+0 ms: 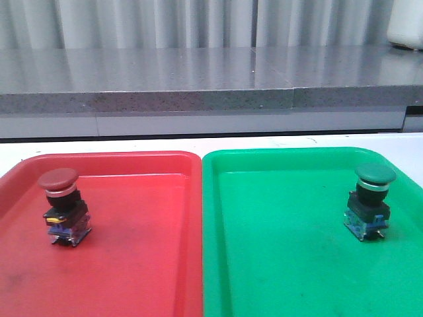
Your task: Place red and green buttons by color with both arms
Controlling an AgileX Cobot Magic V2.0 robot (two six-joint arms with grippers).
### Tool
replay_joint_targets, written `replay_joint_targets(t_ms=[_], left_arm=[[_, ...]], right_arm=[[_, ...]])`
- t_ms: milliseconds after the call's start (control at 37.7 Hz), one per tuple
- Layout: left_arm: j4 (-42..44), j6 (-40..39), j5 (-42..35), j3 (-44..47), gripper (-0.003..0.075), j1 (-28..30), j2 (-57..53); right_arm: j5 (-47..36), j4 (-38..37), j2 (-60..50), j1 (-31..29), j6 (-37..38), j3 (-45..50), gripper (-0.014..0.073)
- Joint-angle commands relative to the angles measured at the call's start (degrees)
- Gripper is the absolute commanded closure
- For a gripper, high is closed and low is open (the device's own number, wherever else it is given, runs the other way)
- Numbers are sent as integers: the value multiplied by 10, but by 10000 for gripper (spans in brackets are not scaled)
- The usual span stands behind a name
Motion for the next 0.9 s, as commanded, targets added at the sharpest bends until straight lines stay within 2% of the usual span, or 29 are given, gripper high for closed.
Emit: replay_joint_targets(t_ms=[0, 106, 239, 610, 875], left_arm=[[-7, -2, -40, -15, 740, -5, 3], [-7, -2, -46, -12, 740, -5, 3], [-7, -2, -105, 40, 740, -1, -23], [4, -2, -283, 210, 740, 127, -190], [5, -2, -403, 307, 740, 170, -260]], right_arm=[[-34, -1, 1, -2, 1, -15, 664], [-34, -1, 1, -2, 1, -15, 664], [-34, -1, 1, -2, 1, -15, 664], [-34, -1, 1, -2, 1, -15, 664], [-34, -1, 1, -2, 1, -15, 664]])
